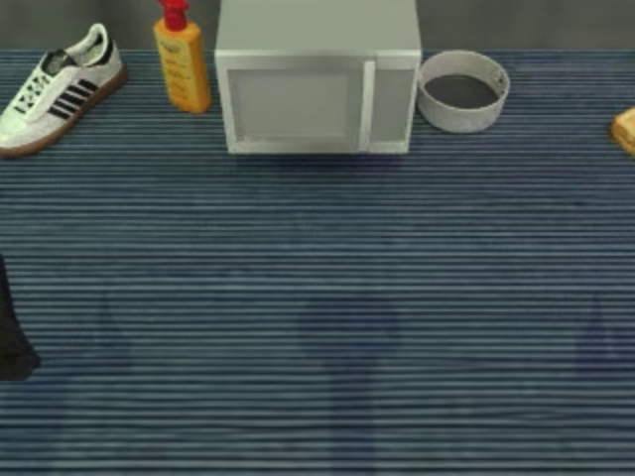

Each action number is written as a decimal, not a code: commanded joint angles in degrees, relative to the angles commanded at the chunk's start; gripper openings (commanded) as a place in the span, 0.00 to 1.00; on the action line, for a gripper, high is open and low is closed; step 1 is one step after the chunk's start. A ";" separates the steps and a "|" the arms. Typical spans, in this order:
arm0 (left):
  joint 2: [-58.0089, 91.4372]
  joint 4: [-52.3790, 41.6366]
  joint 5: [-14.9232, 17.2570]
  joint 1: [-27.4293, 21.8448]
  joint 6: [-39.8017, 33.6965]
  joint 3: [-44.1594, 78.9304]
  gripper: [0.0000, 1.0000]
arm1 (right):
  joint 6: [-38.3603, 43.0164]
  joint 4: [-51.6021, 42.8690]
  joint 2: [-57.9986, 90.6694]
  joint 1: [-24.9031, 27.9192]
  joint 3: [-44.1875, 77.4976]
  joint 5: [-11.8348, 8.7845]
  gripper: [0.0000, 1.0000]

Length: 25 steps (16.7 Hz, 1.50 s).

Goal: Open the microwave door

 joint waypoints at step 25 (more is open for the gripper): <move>106.74 -33.04 -21.44 -35.55 -30.83 94.27 1.00 | 0.00 0.00 0.00 0.00 0.00 0.00 1.00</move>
